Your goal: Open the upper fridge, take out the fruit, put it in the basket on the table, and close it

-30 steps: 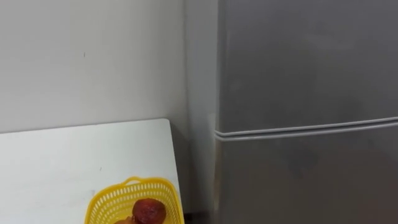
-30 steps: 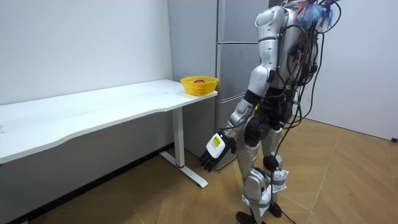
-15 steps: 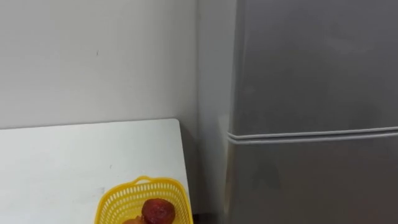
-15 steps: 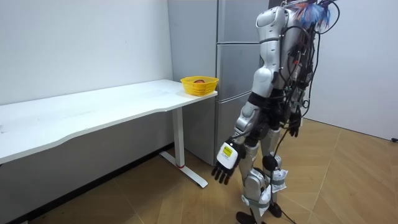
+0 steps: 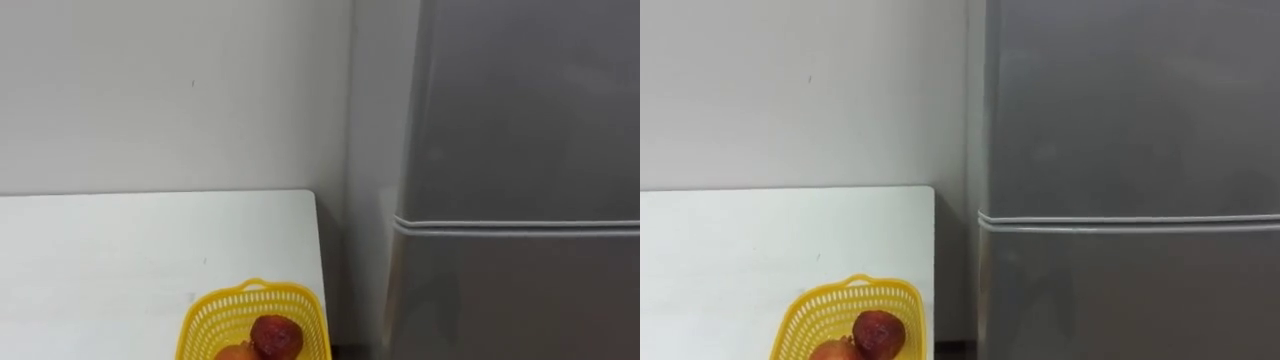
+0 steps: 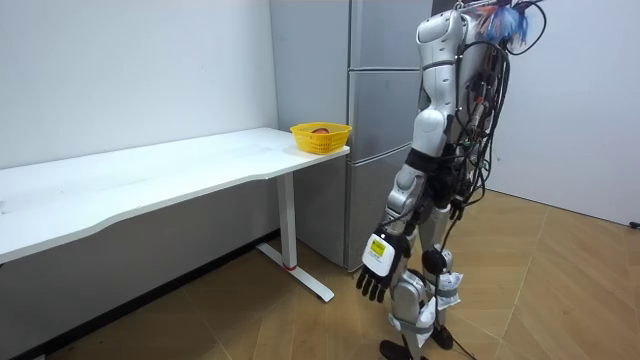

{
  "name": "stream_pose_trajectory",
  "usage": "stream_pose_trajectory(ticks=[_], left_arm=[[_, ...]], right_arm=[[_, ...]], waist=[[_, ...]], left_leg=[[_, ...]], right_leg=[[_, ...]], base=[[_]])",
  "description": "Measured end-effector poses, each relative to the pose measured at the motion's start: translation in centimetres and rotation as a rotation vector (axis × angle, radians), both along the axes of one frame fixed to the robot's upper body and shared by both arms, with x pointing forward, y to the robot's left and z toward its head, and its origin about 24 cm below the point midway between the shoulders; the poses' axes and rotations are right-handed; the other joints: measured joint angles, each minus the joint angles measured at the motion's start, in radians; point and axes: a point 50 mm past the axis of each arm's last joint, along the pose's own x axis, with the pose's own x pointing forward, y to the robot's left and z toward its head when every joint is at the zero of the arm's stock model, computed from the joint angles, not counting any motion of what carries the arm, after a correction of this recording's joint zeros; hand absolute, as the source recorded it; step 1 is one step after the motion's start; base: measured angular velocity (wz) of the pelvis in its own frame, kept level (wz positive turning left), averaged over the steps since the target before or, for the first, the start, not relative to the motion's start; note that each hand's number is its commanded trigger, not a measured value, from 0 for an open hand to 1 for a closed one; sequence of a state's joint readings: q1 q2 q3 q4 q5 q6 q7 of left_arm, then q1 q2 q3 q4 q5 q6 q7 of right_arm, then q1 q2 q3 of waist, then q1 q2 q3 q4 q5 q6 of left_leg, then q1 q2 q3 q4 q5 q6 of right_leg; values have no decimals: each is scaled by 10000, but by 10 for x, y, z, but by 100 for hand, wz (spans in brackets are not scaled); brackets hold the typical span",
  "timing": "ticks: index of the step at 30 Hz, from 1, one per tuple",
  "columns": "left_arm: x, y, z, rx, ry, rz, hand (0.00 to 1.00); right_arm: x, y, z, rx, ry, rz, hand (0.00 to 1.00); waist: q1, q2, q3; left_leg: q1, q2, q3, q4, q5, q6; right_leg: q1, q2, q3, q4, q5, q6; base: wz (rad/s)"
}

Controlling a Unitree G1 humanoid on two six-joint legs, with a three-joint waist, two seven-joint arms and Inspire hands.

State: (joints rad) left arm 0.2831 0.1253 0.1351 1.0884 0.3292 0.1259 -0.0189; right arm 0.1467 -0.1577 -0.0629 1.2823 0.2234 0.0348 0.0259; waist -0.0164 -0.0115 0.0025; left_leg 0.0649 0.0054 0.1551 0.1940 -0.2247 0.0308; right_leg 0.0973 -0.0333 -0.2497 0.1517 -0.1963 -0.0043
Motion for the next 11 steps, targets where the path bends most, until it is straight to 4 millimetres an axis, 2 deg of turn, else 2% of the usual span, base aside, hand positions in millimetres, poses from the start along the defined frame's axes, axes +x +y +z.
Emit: stream_pose_trajectory(ticks=[11], left_arm=[[7,-5,-2,-374,291,-728,0]], right_arm=[[3,1,0,95,47,582,0]], waist=[[-32,-15,15]], left_leg=[[-2,-1,-13,10,-4,-3]], right_leg=[[17,1,1,12,-2,-1]], base=[[0]])
